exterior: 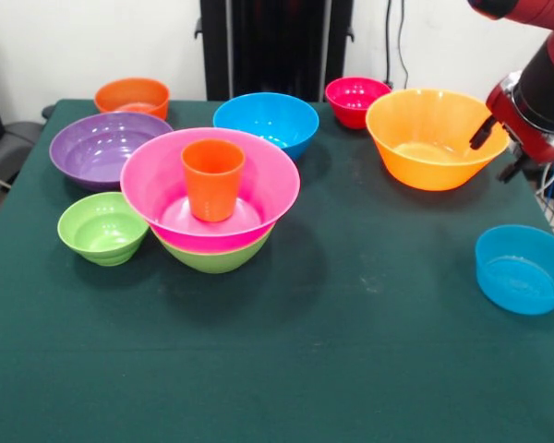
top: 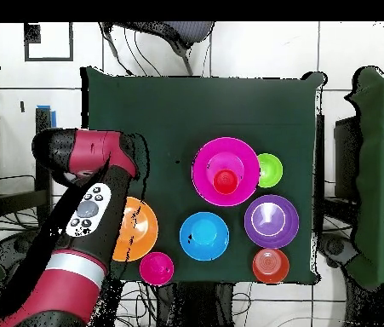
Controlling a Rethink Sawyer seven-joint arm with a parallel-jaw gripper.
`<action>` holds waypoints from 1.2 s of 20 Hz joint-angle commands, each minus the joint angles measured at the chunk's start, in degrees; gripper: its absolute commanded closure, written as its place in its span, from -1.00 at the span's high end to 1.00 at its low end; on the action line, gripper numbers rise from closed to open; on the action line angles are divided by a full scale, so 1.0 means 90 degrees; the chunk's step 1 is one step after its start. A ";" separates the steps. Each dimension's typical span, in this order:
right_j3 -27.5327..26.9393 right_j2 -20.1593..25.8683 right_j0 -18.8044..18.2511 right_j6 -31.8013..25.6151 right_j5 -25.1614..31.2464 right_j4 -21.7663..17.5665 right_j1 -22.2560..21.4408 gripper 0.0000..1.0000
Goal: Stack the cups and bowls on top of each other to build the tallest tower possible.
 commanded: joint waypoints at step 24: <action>0.1268 0.0769 -0.0209 0.0174 -0.1632 -0.0656 0.0205 1.00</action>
